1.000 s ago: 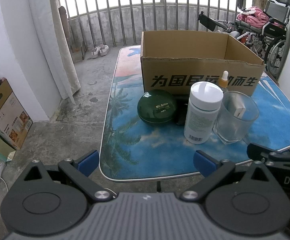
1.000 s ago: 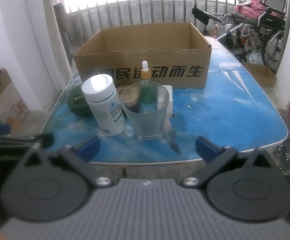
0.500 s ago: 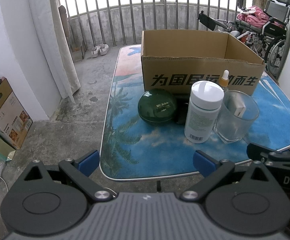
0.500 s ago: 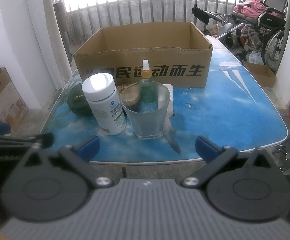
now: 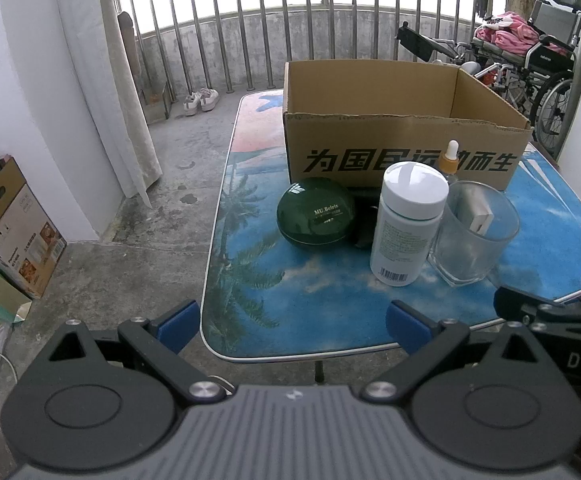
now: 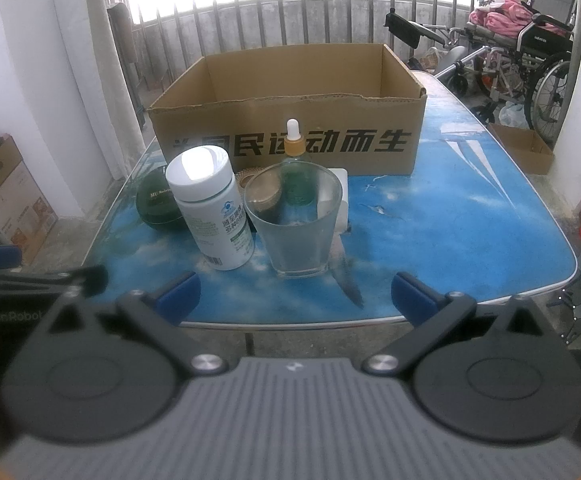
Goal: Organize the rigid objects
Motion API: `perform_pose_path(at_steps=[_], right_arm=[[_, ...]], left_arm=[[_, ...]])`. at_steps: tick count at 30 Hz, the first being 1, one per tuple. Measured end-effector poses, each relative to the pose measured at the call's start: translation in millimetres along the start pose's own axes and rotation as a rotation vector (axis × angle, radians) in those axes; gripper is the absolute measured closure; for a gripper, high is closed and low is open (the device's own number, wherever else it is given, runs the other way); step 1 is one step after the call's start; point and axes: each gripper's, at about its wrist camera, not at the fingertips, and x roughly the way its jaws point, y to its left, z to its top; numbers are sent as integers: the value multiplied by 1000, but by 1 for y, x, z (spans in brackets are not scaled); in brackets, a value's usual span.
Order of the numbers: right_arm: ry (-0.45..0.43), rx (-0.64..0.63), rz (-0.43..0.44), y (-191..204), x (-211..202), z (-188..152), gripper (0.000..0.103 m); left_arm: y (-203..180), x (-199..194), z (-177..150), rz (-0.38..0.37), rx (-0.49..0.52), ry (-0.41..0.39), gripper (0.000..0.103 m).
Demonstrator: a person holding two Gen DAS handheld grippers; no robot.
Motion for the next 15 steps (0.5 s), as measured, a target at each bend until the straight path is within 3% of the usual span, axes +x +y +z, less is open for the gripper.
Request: perform_pose_path(at_steps=[15], right_arm=[[0, 0, 1, 0, 0, 0, 1]], left_arm=[[-2, -1, 0, 4, 1, -2, 4]])
